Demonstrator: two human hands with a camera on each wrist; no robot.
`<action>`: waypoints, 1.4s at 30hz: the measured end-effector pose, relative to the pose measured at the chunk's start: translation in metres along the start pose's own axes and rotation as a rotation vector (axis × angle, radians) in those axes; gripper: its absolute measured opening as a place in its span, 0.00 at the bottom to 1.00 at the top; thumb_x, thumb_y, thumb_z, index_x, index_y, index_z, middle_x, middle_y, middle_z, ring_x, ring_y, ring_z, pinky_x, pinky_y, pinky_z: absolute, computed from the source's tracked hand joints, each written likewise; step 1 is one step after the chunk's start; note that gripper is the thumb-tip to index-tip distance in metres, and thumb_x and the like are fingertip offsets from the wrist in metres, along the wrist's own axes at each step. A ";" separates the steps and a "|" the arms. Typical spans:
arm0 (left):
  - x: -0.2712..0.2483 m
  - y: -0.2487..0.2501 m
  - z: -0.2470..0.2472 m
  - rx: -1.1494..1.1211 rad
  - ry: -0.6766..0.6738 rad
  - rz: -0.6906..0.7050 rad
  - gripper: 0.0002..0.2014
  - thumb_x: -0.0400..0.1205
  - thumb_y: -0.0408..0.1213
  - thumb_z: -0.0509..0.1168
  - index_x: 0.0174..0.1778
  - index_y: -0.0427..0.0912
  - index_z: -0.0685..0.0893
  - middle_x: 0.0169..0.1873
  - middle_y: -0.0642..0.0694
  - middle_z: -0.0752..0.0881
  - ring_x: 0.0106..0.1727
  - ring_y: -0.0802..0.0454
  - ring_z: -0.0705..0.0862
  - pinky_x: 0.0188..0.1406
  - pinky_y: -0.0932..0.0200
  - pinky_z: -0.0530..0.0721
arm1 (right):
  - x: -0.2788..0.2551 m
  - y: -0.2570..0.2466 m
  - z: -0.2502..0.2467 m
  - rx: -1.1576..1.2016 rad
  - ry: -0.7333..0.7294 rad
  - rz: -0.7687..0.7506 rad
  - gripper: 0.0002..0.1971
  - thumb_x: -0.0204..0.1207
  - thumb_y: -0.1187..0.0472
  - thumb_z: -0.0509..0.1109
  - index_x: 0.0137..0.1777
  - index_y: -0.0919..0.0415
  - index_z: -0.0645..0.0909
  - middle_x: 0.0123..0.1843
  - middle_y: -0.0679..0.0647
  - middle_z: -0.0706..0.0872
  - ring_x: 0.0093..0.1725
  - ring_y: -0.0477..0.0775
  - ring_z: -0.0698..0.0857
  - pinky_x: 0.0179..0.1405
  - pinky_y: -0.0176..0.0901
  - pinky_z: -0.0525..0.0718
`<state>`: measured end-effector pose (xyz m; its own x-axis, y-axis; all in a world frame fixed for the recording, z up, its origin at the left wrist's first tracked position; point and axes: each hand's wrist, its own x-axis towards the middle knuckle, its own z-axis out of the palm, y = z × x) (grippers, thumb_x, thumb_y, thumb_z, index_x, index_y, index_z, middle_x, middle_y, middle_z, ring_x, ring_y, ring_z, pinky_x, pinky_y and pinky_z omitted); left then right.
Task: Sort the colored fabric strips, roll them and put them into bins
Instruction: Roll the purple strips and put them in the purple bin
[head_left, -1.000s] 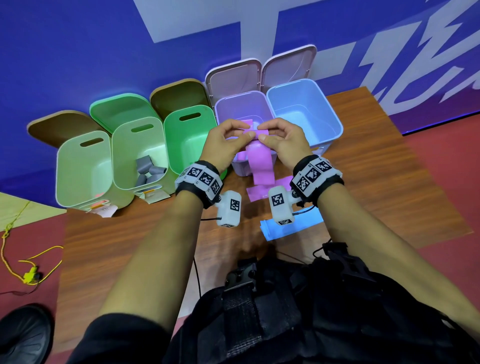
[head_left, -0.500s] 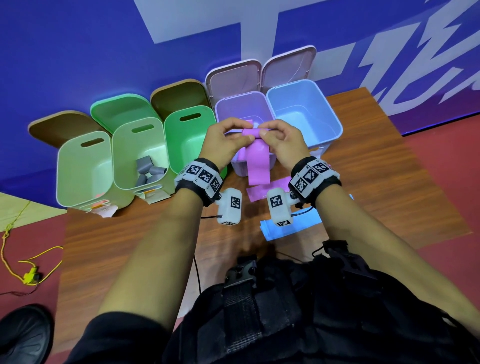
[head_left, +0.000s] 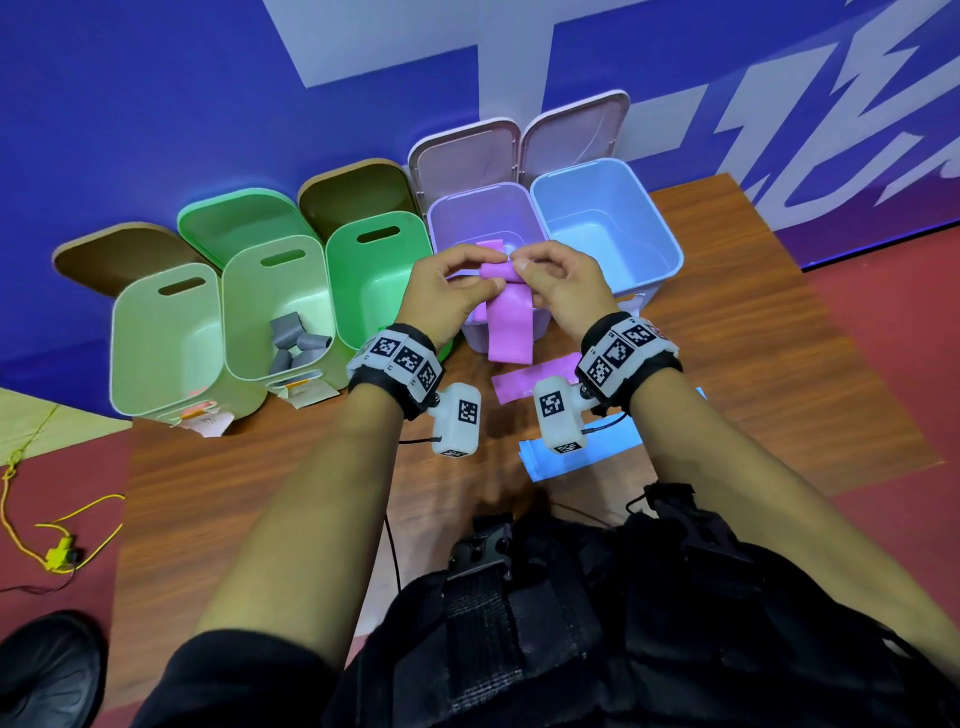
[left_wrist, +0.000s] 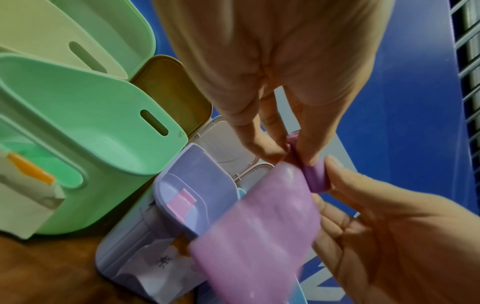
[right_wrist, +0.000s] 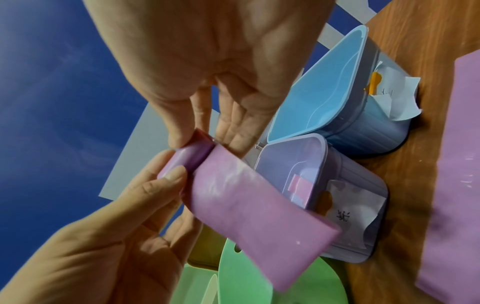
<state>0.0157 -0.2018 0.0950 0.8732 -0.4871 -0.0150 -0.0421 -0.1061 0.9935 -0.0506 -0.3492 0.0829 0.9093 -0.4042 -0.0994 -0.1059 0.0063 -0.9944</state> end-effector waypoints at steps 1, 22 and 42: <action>-0.001 0.000 0.000 0.004 -0.006 0.006 0.13 0.74 0.19 0.73 0.53 0.33 0.88 0.52 0.42 0.89 0.46 0.54 0.89 0.52 0.61 0.87 | 0.001 0.001 0.000 -0.020 0.008 -0.008 0.04 0.81 0.65 0.71 0.49 0.56 0.86 0.42 0.52 0.87 0.46 0.52 0.84 0.49 0.46 0.85; 0.002 -0.003 0.001 0.033 0.027 0.007 0.11 0.77 0.24 0.73 0.56 0.31 0.89 0.50 0.45 0.89 0.44 0.66 0.87 0.49 0.69 0.83 | 0.000 0.001 -0.002 -0.094 0.049 -0.046 0.07 0.81 0.67 0.71 0.56 0.65 0.87 0.46 0.55 0.87 0.47 0.51 0.85 0.48 0.39 0.85; 0.006 -0.010 0.000 0.016 0.030 -0.053 0.10 0.78 0.32 0.75 0.54 0.39 0.88 0.47 0.44 0.89 0.50 0.50 0.87 0.58 0.52 0.88 | 0.000 0.000 -0.003 0.011 0.050 0.034 0.09 0.80 0.69 0.73 0.58 0.69 0.85 0.50 0.63 0.89 0.48 0.53 0.89 0.49 0.39 0.88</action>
<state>0.0213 -0.2032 0.0855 0.8886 -0.4543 -0.0636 -0.0034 -0.1452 0.9894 -0.0520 -0.3520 0.0833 0.8841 -0.4483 -0.1319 -0.1320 0.0312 -0.9908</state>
